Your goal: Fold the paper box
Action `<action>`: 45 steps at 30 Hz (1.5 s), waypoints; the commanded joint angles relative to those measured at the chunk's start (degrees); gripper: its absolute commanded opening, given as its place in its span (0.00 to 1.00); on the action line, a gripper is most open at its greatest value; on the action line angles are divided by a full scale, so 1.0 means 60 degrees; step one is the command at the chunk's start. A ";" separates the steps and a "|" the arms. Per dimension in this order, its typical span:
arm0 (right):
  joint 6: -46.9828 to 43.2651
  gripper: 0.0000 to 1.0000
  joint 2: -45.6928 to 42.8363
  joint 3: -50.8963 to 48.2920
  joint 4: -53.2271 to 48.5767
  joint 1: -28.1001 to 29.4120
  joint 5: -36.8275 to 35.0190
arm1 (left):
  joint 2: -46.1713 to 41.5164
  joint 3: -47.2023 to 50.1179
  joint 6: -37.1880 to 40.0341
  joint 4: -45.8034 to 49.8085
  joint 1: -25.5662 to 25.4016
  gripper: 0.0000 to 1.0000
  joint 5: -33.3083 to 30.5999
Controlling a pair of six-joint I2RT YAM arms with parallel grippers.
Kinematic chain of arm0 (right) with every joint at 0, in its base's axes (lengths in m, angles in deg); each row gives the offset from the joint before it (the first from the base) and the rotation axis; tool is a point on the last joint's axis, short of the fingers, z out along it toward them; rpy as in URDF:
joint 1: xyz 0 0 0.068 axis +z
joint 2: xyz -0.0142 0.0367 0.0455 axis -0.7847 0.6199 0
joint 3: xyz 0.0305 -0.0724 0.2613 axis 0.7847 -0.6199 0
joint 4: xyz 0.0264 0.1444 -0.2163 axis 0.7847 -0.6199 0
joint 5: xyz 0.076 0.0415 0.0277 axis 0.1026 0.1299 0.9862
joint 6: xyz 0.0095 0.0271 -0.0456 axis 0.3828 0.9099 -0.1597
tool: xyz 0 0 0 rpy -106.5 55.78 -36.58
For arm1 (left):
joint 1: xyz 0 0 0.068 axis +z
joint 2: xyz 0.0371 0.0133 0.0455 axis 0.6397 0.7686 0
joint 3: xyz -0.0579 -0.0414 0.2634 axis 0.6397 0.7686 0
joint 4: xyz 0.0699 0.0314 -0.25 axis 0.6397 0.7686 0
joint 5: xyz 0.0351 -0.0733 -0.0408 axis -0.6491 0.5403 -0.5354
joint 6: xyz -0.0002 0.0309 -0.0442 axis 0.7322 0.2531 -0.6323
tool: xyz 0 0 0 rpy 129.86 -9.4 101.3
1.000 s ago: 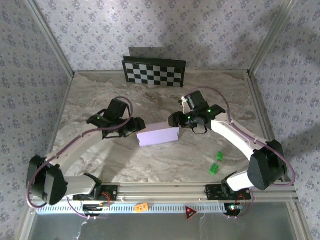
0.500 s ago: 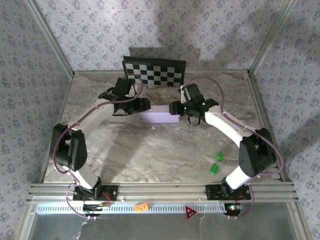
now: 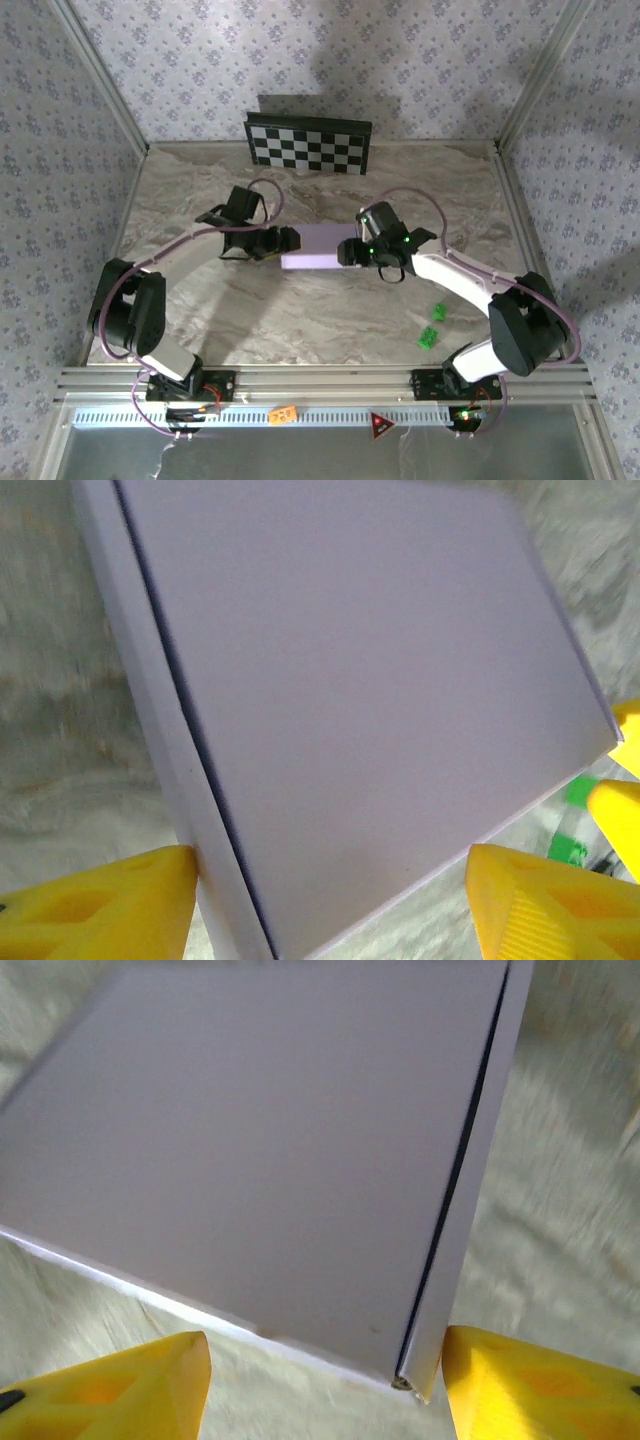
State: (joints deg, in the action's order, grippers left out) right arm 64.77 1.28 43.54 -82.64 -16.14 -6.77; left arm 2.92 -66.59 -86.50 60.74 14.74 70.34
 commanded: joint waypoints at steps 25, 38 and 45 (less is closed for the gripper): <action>0.0149 0.63 0.2562 0.1010 0.0837 -0.0924 0.2346 | 0.1165 -0.0039 -0.0311 -0.0749 0.0249 0.64 0.0428; 0.0815 0.59 0.3385 0.2516 0.1196 0.0058 0.2056 | 0.0939 -0.0452 0.0063 -0.0412 0.1319 0.62 0.0457; 0.1679 0.57 0.4537 0.4241 0.2648 0.0932 0.1435 | 0.0748 -0.1032 0.0695 0.0263 0.3117 0.63 0.0275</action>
State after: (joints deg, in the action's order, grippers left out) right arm 71.39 25.94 63.78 -75.71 -13.59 0.79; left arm 9.94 -70.26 -84.51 61.02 31.37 68.05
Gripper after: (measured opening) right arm 0.571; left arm 0.626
